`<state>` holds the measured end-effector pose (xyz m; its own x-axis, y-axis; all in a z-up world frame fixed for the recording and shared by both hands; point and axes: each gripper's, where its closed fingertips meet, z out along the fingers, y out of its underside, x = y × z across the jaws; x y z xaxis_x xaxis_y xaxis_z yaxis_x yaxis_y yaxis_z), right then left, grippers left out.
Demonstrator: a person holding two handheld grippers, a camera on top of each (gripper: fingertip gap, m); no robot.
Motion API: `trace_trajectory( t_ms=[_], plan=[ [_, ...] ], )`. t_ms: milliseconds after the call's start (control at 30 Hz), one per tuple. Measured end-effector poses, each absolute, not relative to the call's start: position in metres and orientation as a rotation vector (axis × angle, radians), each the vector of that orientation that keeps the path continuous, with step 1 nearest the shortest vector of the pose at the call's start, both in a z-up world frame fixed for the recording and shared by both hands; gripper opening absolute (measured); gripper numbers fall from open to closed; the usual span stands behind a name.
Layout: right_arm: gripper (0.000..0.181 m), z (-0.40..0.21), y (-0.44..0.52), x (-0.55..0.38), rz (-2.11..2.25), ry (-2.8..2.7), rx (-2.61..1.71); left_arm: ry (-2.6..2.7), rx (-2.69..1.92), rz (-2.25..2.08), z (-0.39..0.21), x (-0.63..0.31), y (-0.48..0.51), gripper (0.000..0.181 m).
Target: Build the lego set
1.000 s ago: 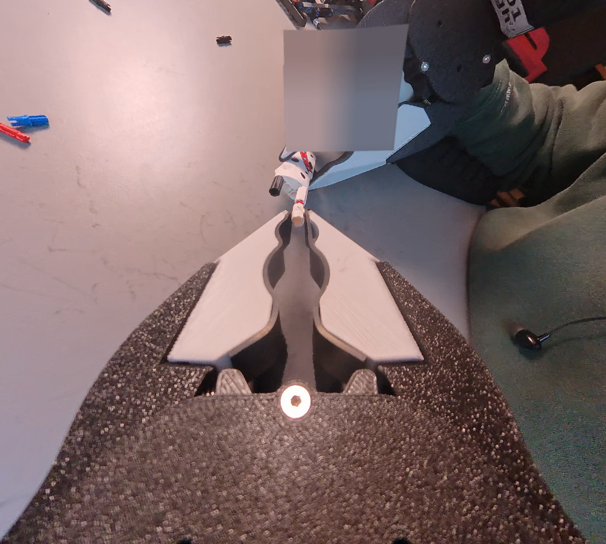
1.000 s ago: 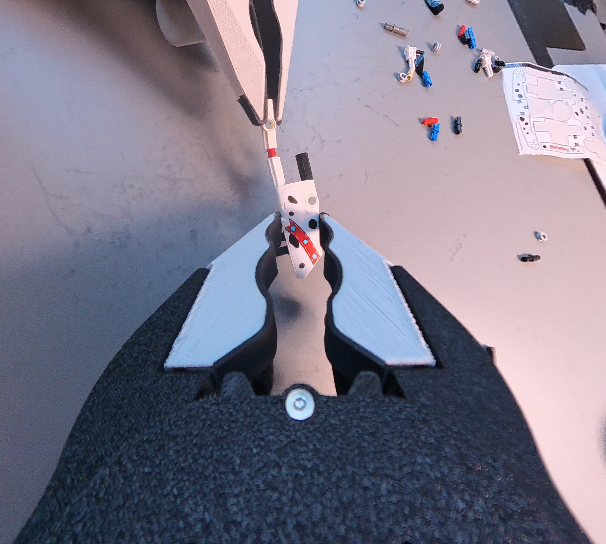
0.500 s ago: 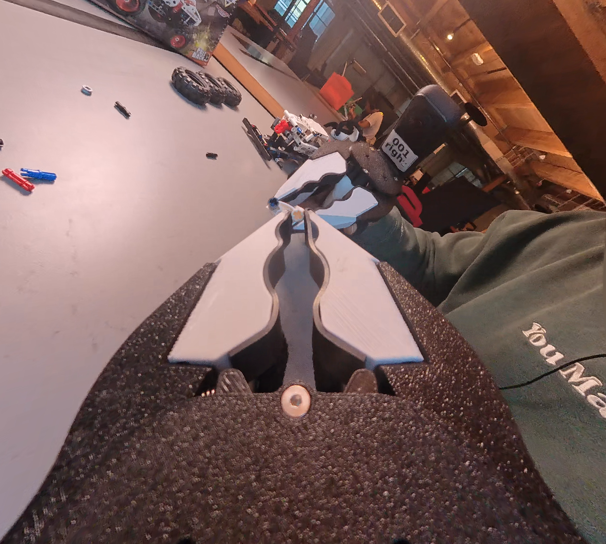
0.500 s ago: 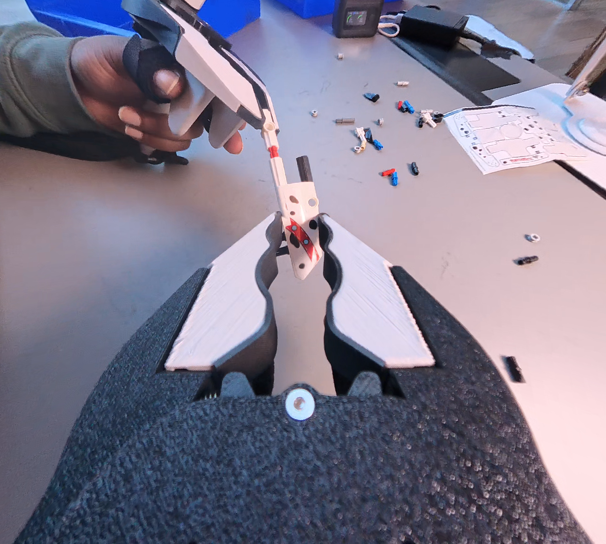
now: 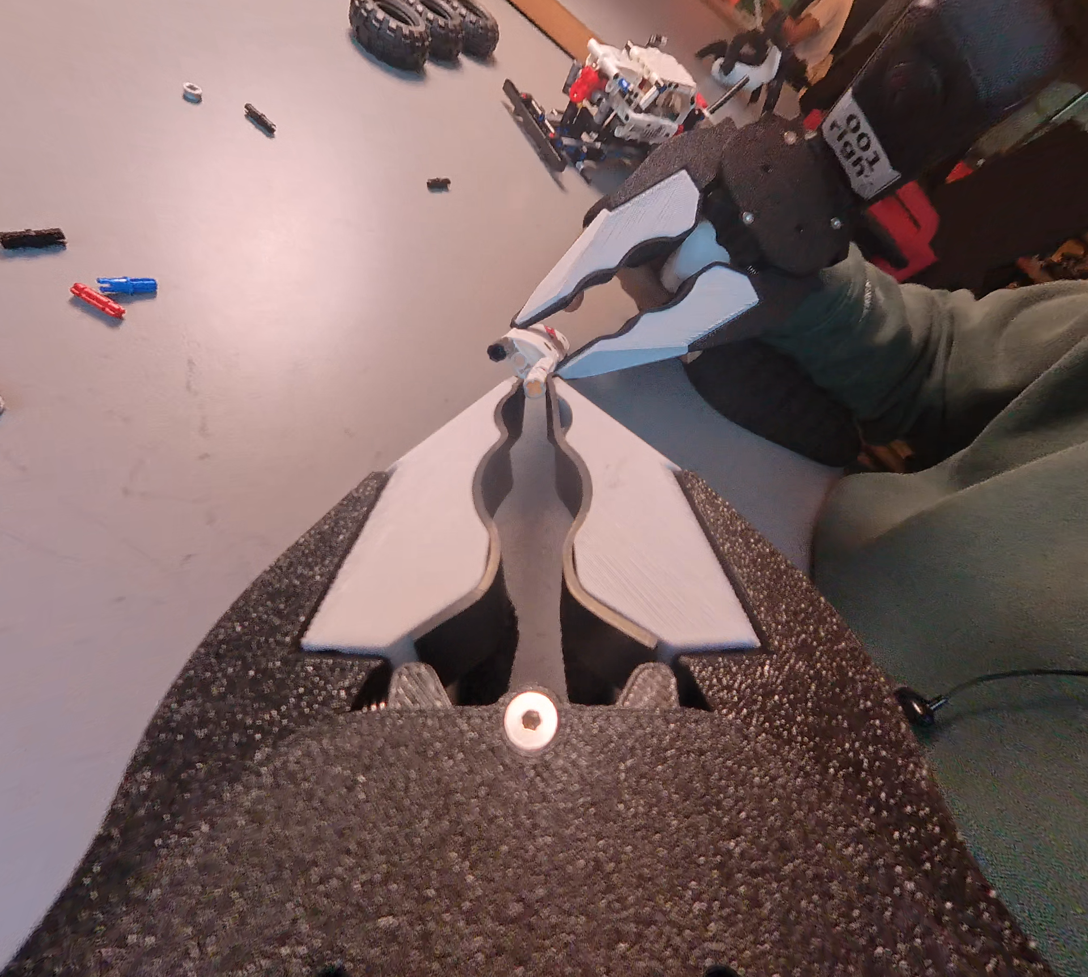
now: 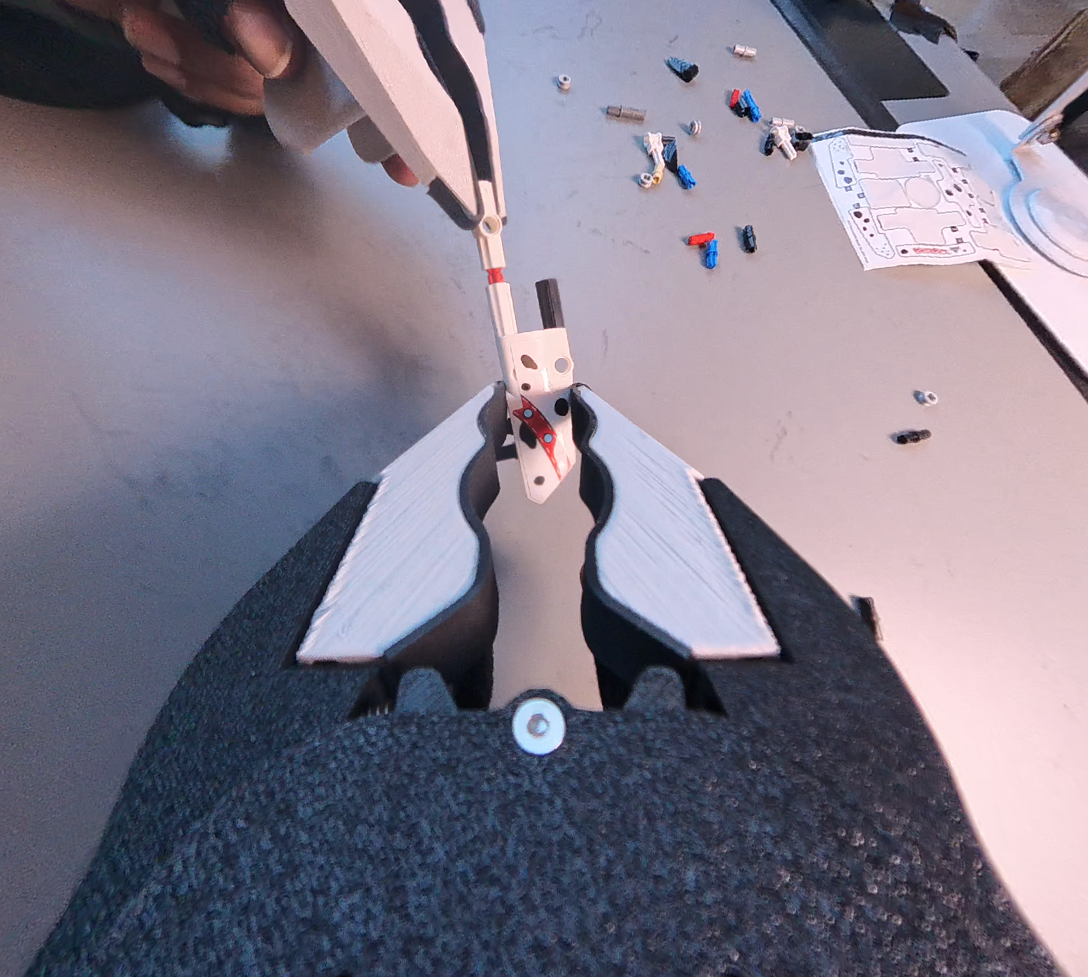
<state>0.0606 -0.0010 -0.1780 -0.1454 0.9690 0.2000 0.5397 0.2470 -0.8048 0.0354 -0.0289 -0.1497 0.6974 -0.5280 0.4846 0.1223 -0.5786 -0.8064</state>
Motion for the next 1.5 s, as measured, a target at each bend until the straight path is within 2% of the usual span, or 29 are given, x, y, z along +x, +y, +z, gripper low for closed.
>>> trace_trajectory(
  t_ms=[167,267,600,733,767,933,1100,1267,1333,1500],
  plan=[
    [0.019,-0.184,-0.002,0.062,0.765,-1.801,-1.406,0.329,-2.017,-0.933,-0.152,0.039,-0.029,0.007],
    [0.019,-0.175,-0.005,0.059,0.867,-1.748,-1.423,0.240,-1.942,-1.093,-0.139,0.037,-0.028,0.006],
    [0.019,-0.175,0.003,0.060,0.818,-1.711,-1.466,0.330,-1.925,-0.875,-0.140,0.043,-0.022,0.007],
    [0.019,-0.169,0.006,0.063,0.790,-1.698,-1.435,0.336,-1.962,-0.942,-0.147,0.044,-0.024,0.007],
    [0.002,-0.163,0.005,0.061,0.804,-1.659,-1.426,0.354,-1.990,-0.921,-0.153,0.045,-0.024,0.007],
    [0.004,-0.165,0.011,0.066,0.684,-1.701,-1.382,0.375,-1.997,-0.899,-0.156,0.049,-0.021,0.006],
    [0.012,-0.155,0.008,0.066,0.687,-1.730,-1.169,0.292,-1.948,-1.106,-0.145,0.046,-0.023,0.007],
    [0.017,-0.151,-0.003,0.073,0.906,-1.746,-1.155,0.310,-1.929,-1.192,-0.139,0.052,-0.031,0.007],
    [0.026,-0.146,-0.012,0.078,1.072,-1.763,-1.168,0.321,-1.922,-1.193,-0.138,0.052,-0.033,0.007],
    [0.017,-0.149,-0.022,0.078,1.096,-1.805,-1.140,0.337,-1.905,-1.224,-0.135,0.056,-0.036,0.007]
  ],
)
